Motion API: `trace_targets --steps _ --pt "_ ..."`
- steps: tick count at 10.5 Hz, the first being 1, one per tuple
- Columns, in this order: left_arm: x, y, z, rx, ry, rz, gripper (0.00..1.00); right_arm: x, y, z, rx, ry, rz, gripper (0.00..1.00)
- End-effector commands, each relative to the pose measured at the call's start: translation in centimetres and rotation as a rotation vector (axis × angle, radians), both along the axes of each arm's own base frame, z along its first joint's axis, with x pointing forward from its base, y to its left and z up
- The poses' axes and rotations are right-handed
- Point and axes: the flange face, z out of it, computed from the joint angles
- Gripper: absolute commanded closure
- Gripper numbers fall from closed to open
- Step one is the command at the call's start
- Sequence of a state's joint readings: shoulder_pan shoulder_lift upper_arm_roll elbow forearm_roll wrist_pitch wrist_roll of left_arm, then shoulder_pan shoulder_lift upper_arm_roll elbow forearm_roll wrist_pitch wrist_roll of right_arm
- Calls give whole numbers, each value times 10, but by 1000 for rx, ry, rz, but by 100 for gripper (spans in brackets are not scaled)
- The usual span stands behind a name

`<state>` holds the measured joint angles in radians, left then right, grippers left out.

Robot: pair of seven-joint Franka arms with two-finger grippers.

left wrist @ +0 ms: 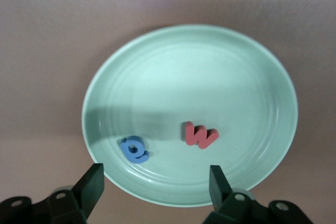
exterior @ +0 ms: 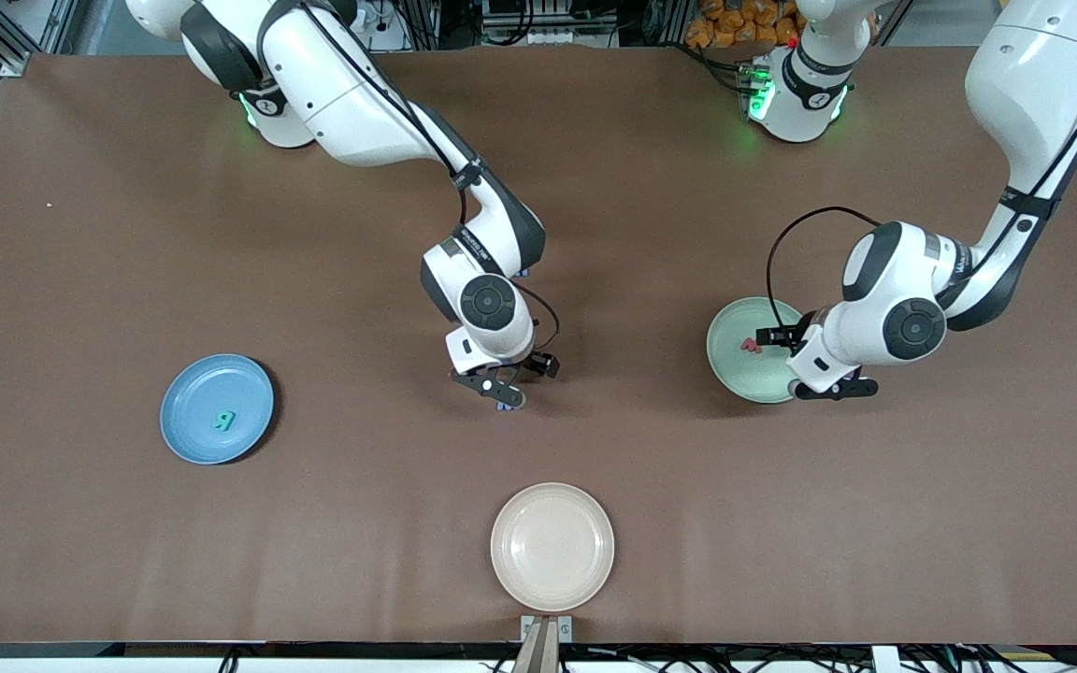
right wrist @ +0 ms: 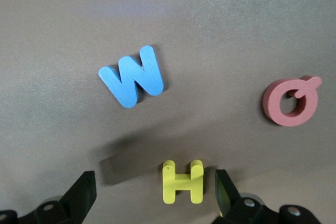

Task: Sort uppercase to blue plate, lowercase to green plate
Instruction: 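Release the blue a on the green plate while the right gripper lowers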

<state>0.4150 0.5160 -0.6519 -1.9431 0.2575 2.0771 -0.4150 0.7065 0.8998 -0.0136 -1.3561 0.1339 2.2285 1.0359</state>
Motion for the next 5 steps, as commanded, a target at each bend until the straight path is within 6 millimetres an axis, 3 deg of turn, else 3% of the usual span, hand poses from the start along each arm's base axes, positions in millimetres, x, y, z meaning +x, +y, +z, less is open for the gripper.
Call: trace_targets --steps 1,4,5 --pt "14 -1 50 13 -86 42 8 -3 4 -1 -3 2 16 0" --pt "43 -5 106 -54 -134 111 4 -6 7 -2 -5 3 23 0" --pt "50 -16 129 -79 -140 118 4 -5 7 -1 -4 2 23 0"
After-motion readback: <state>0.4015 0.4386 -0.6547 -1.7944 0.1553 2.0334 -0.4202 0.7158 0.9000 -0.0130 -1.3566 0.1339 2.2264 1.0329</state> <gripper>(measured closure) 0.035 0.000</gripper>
